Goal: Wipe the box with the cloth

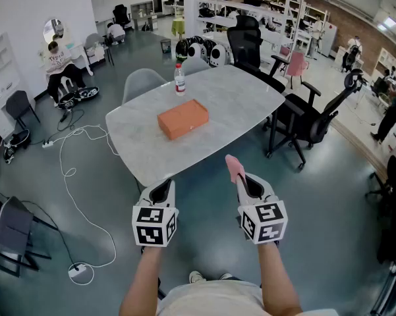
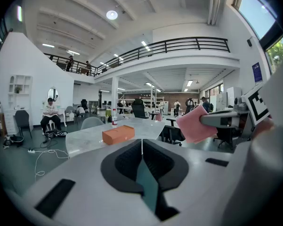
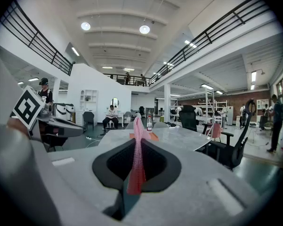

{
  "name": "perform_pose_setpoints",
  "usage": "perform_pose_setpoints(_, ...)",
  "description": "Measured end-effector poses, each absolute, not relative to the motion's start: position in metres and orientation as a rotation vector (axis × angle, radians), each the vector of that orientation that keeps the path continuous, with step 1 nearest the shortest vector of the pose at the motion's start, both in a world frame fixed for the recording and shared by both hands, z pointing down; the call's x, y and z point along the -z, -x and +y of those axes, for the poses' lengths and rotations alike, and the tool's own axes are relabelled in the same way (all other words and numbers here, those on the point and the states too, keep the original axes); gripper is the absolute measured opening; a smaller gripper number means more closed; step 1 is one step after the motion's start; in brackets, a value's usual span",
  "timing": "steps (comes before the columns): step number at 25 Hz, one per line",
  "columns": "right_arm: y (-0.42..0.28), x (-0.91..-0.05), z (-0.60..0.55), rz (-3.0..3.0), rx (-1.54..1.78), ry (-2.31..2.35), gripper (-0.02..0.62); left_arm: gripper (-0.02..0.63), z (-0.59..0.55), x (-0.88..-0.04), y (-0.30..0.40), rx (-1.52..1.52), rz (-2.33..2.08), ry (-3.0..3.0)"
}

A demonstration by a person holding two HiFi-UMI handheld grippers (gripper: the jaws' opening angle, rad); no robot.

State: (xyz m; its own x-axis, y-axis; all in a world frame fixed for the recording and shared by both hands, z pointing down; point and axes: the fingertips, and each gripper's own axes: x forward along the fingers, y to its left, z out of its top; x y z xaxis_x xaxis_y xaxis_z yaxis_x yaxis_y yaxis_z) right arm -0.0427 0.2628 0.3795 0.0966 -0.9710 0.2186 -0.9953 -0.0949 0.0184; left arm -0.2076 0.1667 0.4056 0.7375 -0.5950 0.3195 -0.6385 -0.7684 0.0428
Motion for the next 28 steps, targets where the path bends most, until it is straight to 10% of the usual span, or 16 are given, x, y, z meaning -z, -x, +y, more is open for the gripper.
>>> perform_pose_setpoints(28, -0.063, -0.406, 0.148, -2.105, -0.306, -2.120, 0.017, 0.017, 0.060, -0.429, 0.107, -0.487, -1.071, -2.719)
